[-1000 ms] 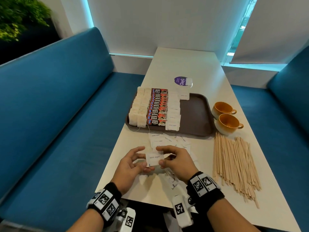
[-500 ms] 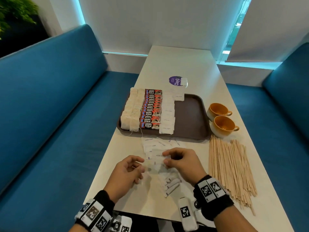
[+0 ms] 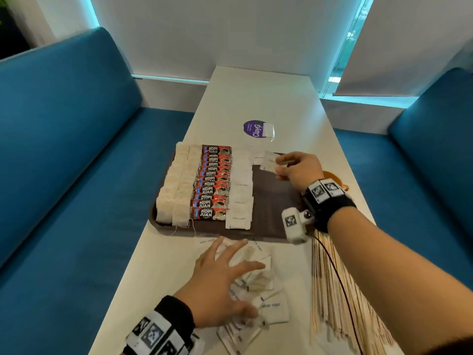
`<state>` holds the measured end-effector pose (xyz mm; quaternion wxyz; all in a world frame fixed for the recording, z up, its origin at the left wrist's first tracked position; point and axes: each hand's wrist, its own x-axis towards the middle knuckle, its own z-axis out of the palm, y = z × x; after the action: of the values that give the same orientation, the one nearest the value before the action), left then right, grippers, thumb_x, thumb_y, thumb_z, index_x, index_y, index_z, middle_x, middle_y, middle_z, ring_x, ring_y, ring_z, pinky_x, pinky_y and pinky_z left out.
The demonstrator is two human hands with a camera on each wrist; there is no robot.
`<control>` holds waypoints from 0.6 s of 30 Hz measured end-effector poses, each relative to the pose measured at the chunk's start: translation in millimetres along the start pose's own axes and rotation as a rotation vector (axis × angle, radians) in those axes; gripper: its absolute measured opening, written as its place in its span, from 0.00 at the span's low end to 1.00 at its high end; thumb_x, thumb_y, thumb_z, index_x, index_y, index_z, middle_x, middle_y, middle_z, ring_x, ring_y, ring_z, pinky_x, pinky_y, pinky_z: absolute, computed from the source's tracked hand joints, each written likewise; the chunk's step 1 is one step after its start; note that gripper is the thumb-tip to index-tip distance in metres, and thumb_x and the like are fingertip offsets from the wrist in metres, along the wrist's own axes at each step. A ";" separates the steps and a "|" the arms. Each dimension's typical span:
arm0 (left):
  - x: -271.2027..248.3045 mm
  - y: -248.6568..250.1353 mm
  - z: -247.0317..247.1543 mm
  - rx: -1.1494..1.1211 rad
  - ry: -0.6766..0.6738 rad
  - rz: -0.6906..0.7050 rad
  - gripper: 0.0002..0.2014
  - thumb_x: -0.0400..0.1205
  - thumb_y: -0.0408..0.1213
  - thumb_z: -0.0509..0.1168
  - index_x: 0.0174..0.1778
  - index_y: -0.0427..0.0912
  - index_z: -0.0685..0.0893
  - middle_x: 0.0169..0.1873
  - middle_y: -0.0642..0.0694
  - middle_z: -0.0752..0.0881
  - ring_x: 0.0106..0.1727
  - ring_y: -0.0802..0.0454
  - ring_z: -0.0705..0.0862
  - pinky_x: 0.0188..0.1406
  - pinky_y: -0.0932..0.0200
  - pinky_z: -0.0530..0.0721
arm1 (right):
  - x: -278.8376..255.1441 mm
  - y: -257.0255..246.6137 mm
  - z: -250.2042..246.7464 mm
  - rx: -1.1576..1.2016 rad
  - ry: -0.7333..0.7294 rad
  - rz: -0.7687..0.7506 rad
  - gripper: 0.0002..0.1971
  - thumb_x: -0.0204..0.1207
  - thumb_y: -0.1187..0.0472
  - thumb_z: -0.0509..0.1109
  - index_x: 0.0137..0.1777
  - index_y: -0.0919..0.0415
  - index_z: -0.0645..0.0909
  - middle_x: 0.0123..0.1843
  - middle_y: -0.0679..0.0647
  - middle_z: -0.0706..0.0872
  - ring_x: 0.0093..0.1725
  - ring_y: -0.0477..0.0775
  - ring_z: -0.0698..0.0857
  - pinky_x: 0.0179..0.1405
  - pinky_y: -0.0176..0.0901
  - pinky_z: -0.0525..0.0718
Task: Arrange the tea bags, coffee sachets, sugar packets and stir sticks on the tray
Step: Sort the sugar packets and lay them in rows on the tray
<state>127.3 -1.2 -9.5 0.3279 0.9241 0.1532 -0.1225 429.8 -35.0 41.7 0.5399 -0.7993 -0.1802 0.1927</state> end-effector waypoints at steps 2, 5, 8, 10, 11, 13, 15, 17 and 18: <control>2.9 -1.8 -2.0 0.058 -0.114 -0.048 0.43 0.68 0.72 0.74 0.74 0.90 0.55 0.85 0.72 0.37 0.85 0.48 0.25 0.82 0.33 0.34 | 28.3 3.2 10.3 -0.069 0.011 0.030 0.11 0.73 0.75 0.79 0.44 0.57 0.90 0.45 0.59 0.91 0.36 0.55 0.90 0.46 0.49 0.94; -0.1 -1.2 -7.2 0.135 -0.267 -0.158 0.41 0.74 0.69 0.72 0.70 0.97 0.47 0.80 0.73 0.26 0.81 0.51 0.21 0.83 0.34 0.31 | 62.6 14.2 23.0 -0.174 -0.023 0.053 0.12 0.72 0.76 0.80 0.43 0.56 0.91 0.47 0.58 0.92 0.36 0.55 0.89 0.47 0.49 0.94; -6.7 -7.7 7.2 0.069 -0.251 -0.356 0.35 0.72 0.82 0.52 0.72 0.94 0.40 0.79 0.65 0.21 0.83 0.49 0.23 0.87 0.38 0.36 | 87.1 26.4 32.8 -0.290 -0.075 0.049 0.13 0.72 0.74 0.80 0.42 0.53 0.91 0.51 0.56 0.90 0.40 0.56 0.89 0.51 0.52 0.93; -10.0 -12.2 16.5 0.063 -0.236 -0.448 0.47 0.61 0.91 0.38 0.78 0.86 0.39 0.85 0.55 0.24 0.86 0.43 0.25 0.86 0.39 0.35 | 99.1 32.0 37.6 -0.366 -0.084 0.037 0.14 0.72 0.72 0.80 0.40 0.49 0.90 0.53 0.55 0.90 0.45 0.57 0.91 0.53 0.53 0.93; -11.0 -11.9 15.2 0.010 -0.229 -0.503 0.49 0.58 0.92 0.39 0.79 0.86 0.42 0.86 0.55 0.26 0.87 0.43 0.27 0.86 0.41 0.36 | 104.2 33.7 39.2 -0.390 -0.079 0.035 0.14 0.72 0.71 0.81 0.39 0.48 0.91 0.54 0.54 0.90 0.47 0.58 0.91 0.54 0.53 0.93; -11.1 -9.4 8.9 -0.114 -0.203 -0.583 0.45 0.61 0.89 0.51 0.77 0.87 0.50 0.88 0.55 0.31 0.89 0.44 0.33 0.87 0.43 0.40 | 112.4 34.4 42.3 -0.430 -0.066 0.041 0.13 0.71 0.70 0.81 0.38 0.47 0.91 0.53 0.52 0.91 0.48 0.58 0.91 0.53 0.51 0.92; -13.8 -9.6 1.4 -0.154 -0.234 -0.600 0.43 0.65 0.86 0.54 0.77 0.86 0.49 0.88 0.53 0.31 0.89 0.46 0.33 0.87 0.45 0.40 | 118.6 32.5 45.6 -0.456 -0.057 0.045 0.14 0.72 0.70 0.81 0.37 0.47 0.90 0.48 0.51 0.91 0.44 0.55 0.90 0.47 0.45 0.90; -19.3 -15.1 2.3 -0.155 -0.317 -0.566 0.44 0.66 0.86 0.49 0.78 0.83 0.41 0.85 0.54 0.25 0.86 0.47 0.26 0.88 0.45 0.35 | 123.8 30.8 47.8 -0.474 -0.053 0.033 0.13 0.73 0.70 0.81 0.39 0.47 0.90 0.45 0.50 0.89 0.42 0.51 0.86 0.44 0.41 0.84; -20.7 -15.7 3.6 -0.129 -0.329 -0.547 0.46 0.63 0.87 0.45 0.78 0.83 0.39 0.84 0.56 0.24 0.86 0.49 0.24 0.88 0.45 0.35 | 125.6 30.4 48.7 -0.482 -0.056 0.029 0.13 0.73 0.69 0.81 0.41 0.48 0.90 0.46 0.50 0.88 0.44 0.51 0.86 0.46 0.41 0.83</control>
<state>102.0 3.8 -14.3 0.3612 0.7939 0.3482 -0.3436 515.8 55.3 -17.6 0.3258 -0.9019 -0.2242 0.1739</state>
